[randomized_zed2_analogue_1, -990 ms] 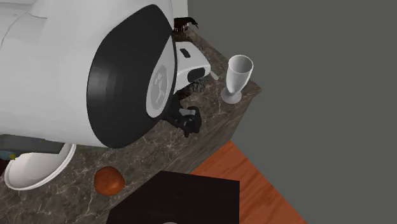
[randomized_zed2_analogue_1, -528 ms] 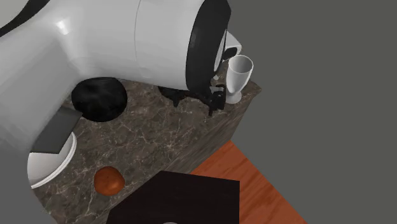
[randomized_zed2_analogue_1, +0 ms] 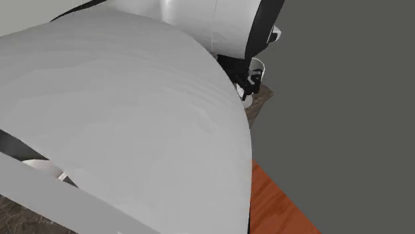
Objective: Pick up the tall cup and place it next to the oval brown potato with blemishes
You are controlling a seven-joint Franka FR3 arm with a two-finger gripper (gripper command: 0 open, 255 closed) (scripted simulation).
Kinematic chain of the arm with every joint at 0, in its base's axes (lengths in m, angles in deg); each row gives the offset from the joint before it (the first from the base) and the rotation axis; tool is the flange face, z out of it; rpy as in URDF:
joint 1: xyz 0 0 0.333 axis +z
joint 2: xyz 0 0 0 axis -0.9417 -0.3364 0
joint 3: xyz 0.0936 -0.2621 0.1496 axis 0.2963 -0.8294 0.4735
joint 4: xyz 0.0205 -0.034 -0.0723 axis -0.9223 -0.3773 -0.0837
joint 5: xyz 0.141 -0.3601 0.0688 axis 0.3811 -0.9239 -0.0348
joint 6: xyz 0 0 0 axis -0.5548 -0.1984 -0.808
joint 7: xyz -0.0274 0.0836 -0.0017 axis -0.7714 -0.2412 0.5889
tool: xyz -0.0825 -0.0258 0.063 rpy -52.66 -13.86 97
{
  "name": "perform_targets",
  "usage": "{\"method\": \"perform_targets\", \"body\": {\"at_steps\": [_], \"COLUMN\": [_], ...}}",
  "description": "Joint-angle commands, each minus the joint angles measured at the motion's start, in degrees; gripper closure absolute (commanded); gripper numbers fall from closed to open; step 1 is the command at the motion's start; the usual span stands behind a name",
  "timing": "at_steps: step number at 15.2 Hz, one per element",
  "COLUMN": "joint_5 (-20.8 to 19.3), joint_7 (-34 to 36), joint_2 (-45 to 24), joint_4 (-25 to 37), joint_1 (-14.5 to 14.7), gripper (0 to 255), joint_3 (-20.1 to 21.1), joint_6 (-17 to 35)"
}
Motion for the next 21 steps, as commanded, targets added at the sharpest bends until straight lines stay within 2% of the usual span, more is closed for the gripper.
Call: {"method": "perform_targets", "body": {"at_steps": [1, 9, 15, 21], "joint_5": [0.4, 3.8, 6.9, 7.0], "joint_7": [-1.4, -6.9, -10.1, -10.2], "joint_2": [-4.2, -22.2, -37.1, -37.2], "joint_4": [3.7, 21.4, 39.5, 35.2], "joint_1": [-0.4, -3.0, -6.3, -6.2], "gripper": [0, 0, 0, 0], "joint_3": [-0.9, -3.4, -4.0, -3.9], "joint_6": [0.5, 0.4, -3.4, 1.2]}}
